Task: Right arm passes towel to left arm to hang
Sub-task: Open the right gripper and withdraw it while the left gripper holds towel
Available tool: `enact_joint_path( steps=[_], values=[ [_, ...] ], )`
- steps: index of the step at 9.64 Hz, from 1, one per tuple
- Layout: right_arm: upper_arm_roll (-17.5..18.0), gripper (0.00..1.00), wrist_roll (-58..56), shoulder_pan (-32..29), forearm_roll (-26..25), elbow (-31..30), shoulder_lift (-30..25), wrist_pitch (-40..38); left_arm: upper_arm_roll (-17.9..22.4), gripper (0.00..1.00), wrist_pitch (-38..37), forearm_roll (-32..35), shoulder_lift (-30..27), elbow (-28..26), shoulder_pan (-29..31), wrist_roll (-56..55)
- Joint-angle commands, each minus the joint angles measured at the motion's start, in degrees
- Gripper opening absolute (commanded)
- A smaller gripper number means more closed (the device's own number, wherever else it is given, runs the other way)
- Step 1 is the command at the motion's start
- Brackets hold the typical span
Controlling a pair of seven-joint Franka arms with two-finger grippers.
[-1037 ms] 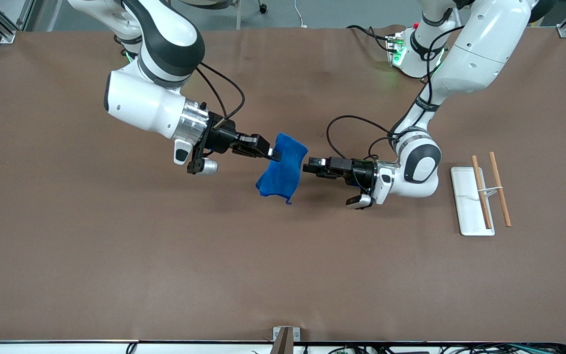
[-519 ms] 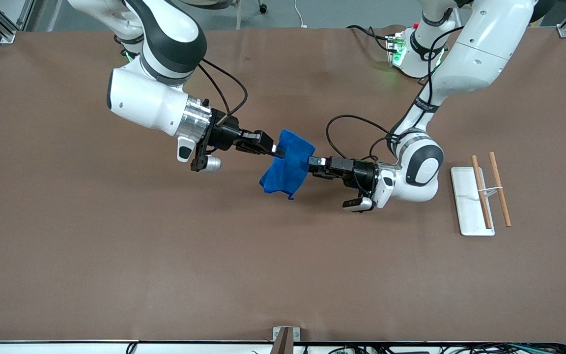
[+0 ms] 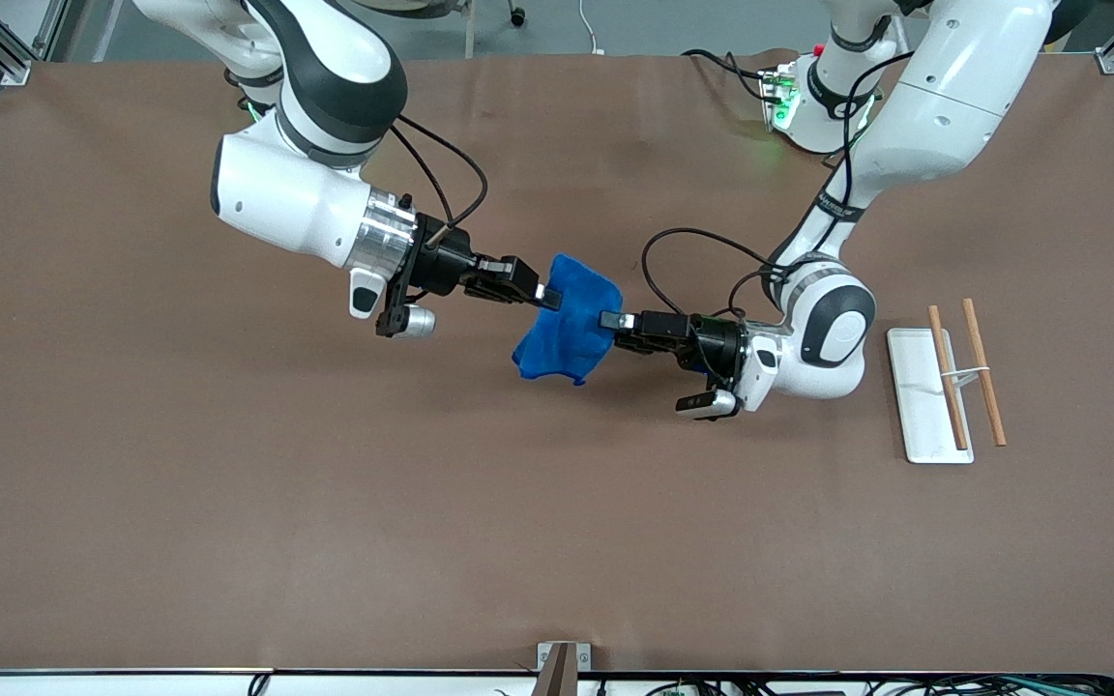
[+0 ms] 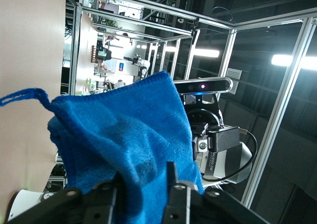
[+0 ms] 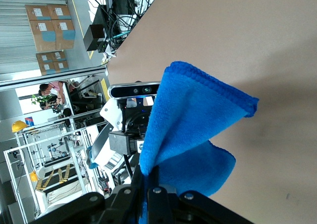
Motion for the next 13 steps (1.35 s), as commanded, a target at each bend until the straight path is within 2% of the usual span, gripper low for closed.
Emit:
enact_joint_path(
  steps=[1, 3, 4, 5, 7, 8, 9, 10, 12, 13],
  values=[
    [0.6, 0.00, 0.4, 0.1, 1.0, 0.9, 0.6, 0.7, -0.2, 0.01, 0.2, -0.8, 1.3, -0.2, 0.5, 0.3],
    [0.6, 0.00, 0.4, 0.0, 1.0, 0.9, 0.6, 0.7, -0.2, 0.00, 0.2, -1.2, 1.3, -0.1, 0.5, 0.2],
    [0.6, 0.14, 0.2, -0.1, 1.0, 0.9, 0.6, 0.5, -0.1, 0.00, 0.2, -1.2, 1.3, -0.1, 0.8, 0.1],
    [0.5, 0.99, 0.0, -0.2, 0.4, 0.7, 0.0, 0.3, -0.1, 0.00, 0.2, -1.2, 1.1, -0.1, 1.7, 0.0],
    [-0.2, 1.00, -0.2, -1.9, -0.5, -2.1, -2.7, -0.5, -0.1, 0.00, 1.1, -1.2, 0.8, 1.5, 1.8, -4.9],
    [-1.3, 1.00, -0.2, -5.0, -4.6, -3.0, -4.5, -6.0, -0.1, 0.00, 2.3, -1.2, 0.8, 2.5, 1.8, -6.9],
    [-5.0, 1.00, -0.2, -7.5, -11.6, -2.3, -5.9, -16.1, 0.0, 0.00, 3.7, -1.2, 0.8, 3.4, 1.8, -8.8],
    [-10.2, 1.00, -0.1, -7.2, -18.5, -1.4, -7.3, -22.6, 0.5, 0.00, 4.8, -0.8, 0.2, 4.4, 1.8, -11.6],
    [-16.3, 1.00, 0.0, -7.4, -34.9, -1.4, -10.7, -28.2, 0.7, 0.00, 9.8, 0.4, -2.5, 4.5, 2.9, -19.3],
    [-19.6, 1.00, 0.1, -7.4, -39.2, -1.6, -12.2, -30.4, 0.6, 0.00, 15.3, 2.6, -3.7, 5.0, 2.7, -23.6]
  ],
)
